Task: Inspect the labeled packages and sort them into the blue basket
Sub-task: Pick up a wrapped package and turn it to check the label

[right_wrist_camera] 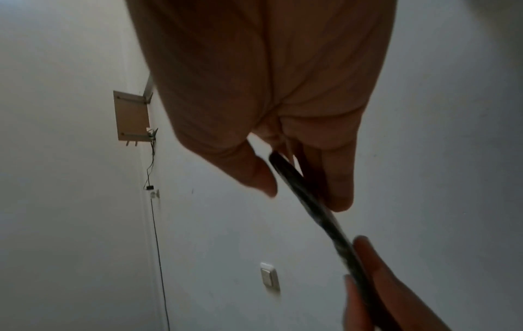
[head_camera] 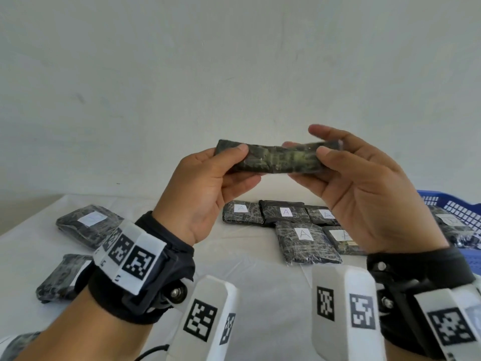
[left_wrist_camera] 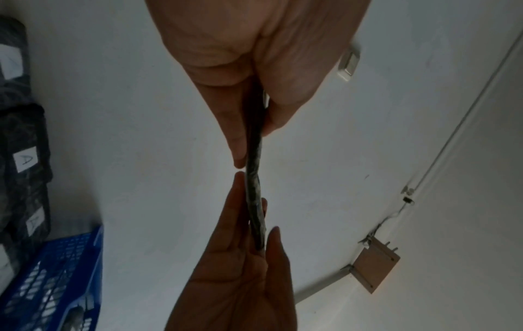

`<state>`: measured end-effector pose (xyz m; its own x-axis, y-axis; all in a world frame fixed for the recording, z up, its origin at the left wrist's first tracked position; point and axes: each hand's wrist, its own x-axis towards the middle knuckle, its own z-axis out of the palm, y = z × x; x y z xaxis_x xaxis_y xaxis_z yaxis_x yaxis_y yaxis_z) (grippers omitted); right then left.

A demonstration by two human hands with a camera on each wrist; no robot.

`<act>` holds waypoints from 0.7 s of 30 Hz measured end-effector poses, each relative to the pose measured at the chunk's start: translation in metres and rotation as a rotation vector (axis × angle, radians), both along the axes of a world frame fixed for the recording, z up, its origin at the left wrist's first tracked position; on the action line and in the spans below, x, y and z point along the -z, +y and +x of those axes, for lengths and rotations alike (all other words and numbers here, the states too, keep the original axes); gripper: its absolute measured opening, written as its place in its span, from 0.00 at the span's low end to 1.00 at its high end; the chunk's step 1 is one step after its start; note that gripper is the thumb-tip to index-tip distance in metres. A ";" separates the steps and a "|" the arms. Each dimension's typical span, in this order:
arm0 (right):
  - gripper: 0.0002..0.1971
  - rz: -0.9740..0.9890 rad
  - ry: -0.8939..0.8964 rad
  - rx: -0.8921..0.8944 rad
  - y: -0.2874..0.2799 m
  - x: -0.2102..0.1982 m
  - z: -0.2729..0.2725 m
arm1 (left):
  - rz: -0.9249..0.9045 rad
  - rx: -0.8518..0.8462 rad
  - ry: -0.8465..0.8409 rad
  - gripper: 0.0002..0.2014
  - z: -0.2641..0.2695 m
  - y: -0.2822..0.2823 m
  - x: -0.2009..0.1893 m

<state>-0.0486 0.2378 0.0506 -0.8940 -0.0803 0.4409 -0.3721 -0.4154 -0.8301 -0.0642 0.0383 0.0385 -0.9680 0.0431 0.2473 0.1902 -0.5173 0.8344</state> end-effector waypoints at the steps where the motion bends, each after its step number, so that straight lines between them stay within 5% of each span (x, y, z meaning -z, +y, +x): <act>1: 0.19 -0.006 0.029 -0.044 0.001 0.000 0.001 | 0.022 0.012 -0.023 0.07 0.000 0.000 0.000; 9: 0.14 -0.076 0.100 0.119 -0.008 0.001 -0.004 | 0.159 0.112 0.008 0.21 0.004 0.003 -0.004; 21: 0.10 -0.105 0.046 0.156 -0.019 0.002 -0.005 | 0.183 0.049 0.033 0.10 0.002 0.010 0.000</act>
